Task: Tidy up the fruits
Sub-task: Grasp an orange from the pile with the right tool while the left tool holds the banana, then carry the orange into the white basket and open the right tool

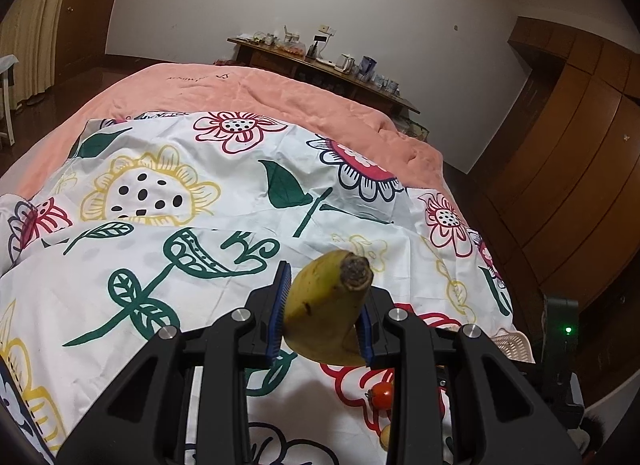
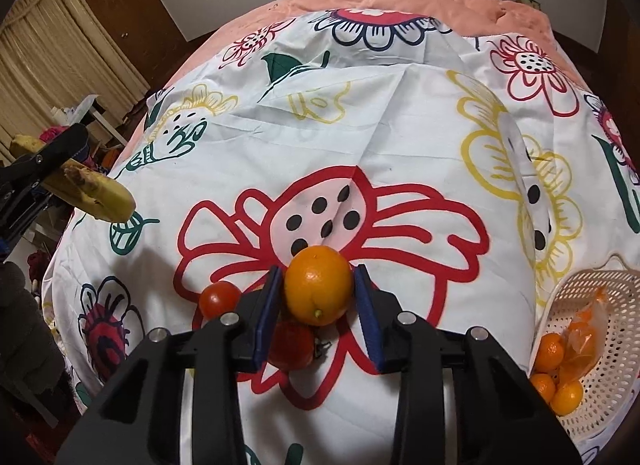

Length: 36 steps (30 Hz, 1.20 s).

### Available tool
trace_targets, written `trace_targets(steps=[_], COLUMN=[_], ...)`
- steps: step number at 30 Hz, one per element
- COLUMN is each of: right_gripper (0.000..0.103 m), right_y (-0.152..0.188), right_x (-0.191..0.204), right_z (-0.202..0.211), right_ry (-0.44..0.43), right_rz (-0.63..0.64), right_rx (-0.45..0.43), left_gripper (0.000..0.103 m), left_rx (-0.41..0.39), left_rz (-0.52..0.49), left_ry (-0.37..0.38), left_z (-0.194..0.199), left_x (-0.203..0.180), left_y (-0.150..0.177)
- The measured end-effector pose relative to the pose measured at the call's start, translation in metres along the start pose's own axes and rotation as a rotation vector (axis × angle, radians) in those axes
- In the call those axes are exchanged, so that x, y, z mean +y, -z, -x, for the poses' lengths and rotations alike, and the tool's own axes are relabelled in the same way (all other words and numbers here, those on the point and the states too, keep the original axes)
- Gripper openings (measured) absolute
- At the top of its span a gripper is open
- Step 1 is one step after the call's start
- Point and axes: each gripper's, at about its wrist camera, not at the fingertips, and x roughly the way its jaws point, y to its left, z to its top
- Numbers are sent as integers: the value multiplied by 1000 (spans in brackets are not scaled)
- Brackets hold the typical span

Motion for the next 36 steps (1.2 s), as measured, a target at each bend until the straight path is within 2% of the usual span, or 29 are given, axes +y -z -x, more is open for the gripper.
trace_targets(steps=[12,20,26,36], right_gripper=[37,37,37,37], right_y=[12,31,54,95], right_x=[-19,-43,-90,-175], right_z=[28,59,88,108], right_ry=[-25,-20,18,109], right_rz=[-40,-77,-168,-343], right_rx=[-67,-124,-183,-217], left_gripper=[30,30,30,30], left_rx=[21,35,40,54], left_rz=[-26,-43,-68,-118], left_ry=[18,20,28,37], left_z=[-4,-6,-6,-8], left_x=[-14,-26,-37,-64], left_y=[5,8,9,11])
